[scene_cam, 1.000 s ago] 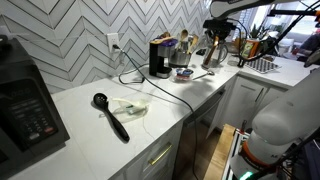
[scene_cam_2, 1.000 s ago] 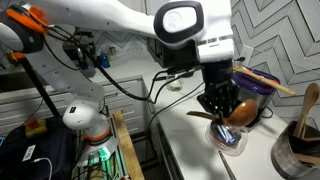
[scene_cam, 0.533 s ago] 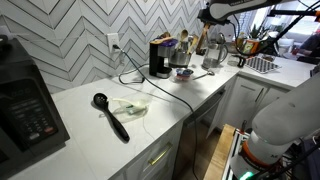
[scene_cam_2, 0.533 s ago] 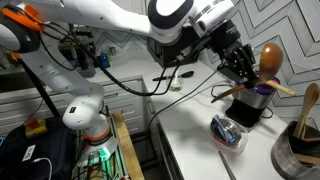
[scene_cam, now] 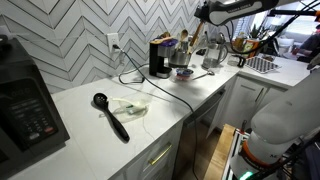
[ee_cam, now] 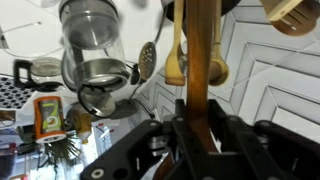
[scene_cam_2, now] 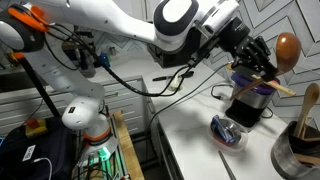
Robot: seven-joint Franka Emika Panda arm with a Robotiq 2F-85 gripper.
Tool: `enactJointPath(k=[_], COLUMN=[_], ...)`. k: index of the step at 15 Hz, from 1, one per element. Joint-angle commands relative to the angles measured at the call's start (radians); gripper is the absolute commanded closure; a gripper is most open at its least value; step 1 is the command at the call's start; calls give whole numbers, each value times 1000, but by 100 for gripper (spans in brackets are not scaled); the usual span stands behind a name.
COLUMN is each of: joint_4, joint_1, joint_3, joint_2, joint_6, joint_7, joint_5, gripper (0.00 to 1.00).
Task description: Put the wooden spoon inside the black container
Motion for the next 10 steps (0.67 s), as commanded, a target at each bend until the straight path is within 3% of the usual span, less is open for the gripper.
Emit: enactJointPath(k=[1, 3, 5, 7, 10], joint_4=[53, 109, 225, 354, 487], joint_1=[-71, -159, -231, -262, -241], joint_3=[-3, 21, 31, 24, 18], joint_2=[113, 184, 262, 329, 398], joint_6=[273, 397, 439, 447, 349], joint_7=[138, 220, 312, 464, 689], joint_5=[-163, -339, -501, -661, -820], gripper=[93, 93, 93, 93, 93])
